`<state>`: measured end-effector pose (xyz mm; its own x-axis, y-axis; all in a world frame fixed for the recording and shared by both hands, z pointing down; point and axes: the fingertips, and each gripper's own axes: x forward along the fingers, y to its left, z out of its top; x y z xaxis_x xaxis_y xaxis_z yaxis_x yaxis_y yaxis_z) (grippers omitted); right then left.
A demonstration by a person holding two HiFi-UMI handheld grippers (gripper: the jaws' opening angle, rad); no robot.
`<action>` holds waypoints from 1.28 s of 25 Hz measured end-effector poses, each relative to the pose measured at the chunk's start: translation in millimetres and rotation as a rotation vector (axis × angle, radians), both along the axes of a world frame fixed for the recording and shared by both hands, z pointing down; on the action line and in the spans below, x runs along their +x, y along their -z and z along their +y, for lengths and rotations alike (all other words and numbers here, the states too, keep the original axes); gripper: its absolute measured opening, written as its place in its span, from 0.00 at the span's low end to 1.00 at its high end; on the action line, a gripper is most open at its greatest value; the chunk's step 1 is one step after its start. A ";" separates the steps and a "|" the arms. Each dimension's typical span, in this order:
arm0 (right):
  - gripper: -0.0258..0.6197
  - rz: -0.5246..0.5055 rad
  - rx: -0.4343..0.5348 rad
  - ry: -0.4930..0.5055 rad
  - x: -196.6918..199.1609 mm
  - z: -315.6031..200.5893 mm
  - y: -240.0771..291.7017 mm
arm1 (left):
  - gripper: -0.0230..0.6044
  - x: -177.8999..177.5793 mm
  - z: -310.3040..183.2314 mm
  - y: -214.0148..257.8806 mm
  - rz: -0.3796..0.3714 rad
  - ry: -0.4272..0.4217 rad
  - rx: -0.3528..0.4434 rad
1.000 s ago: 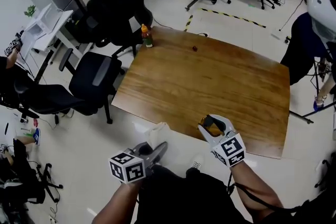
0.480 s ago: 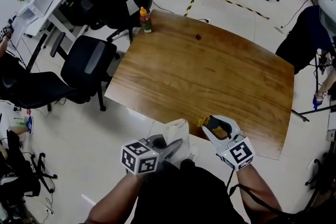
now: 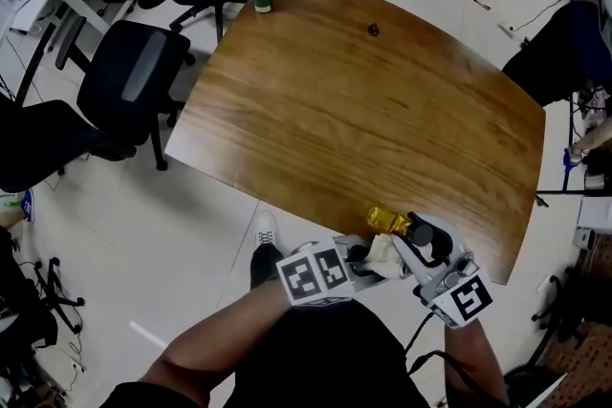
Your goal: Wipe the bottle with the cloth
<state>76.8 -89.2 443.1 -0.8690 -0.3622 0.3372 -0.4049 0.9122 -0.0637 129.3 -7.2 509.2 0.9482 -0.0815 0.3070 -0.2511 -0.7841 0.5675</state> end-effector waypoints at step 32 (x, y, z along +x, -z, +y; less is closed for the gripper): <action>0.25 -0.016 -0.015 -0.104 -2.3 -3.2 -0.8 | 0.20 -25.0 -20.0 -49.1 0.179 0.241 -0.780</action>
